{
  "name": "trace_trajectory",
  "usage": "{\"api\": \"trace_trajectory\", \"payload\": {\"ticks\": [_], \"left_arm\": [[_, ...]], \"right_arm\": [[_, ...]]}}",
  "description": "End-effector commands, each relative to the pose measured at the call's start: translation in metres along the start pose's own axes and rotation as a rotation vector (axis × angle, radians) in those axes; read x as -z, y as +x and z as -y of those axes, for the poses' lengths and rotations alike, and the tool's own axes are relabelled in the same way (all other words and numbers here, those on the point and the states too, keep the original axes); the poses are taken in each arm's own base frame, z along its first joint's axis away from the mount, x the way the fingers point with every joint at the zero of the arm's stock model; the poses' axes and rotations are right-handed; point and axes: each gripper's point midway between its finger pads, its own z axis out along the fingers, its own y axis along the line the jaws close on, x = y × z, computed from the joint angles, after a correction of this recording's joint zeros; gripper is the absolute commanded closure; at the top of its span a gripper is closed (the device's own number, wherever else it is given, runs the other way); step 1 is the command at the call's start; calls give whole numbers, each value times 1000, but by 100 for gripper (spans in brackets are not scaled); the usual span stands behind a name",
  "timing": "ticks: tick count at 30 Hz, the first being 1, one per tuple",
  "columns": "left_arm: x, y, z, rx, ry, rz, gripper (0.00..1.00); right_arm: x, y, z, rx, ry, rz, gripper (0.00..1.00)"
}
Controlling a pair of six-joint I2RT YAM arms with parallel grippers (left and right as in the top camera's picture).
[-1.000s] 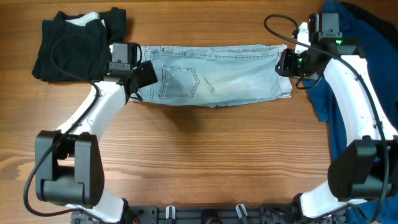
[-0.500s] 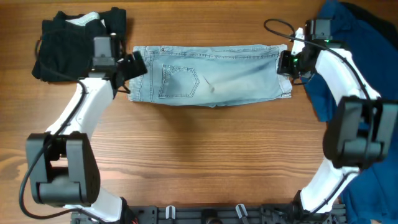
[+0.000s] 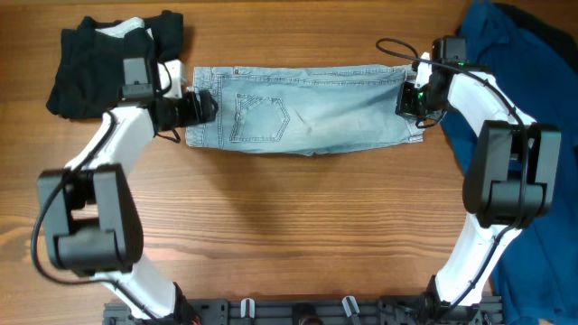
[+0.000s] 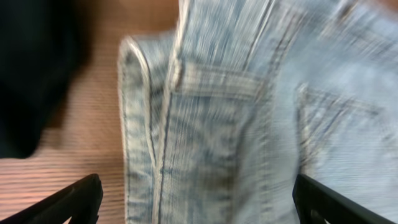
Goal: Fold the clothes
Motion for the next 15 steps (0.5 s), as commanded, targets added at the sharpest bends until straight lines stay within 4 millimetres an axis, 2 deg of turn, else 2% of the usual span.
{"api": "trace_trajectory", "payload": {"ticks": [1, 6, 12, 13, 14, 15], "left_arm": [[-16, 10, -7, -86, 1, -45, 2], [-32, 24, -5, -80, 15, -99, 5], [-58, 52, 24, -133, 75, -186, 20], [-61, 55, 26, -142, 68, -194, 26], [-62, 56, 23, -148, 42, -198, 38], [-63, 56, 19, -150, 18, -198, 68]], "right_arm": [[-11, 9, 3, -10, 0, -36, 96], [-11, 9, 3, -15, 4, -34, 96], [-11, 5, 3, -34, 2, -20, 96], [-11, 5, 3, -34, 2, -20, 96], [-11, 5, 3, -33, 2, -20, 96], [-11, 5, 3, -33, 1, -21, 96]]}}
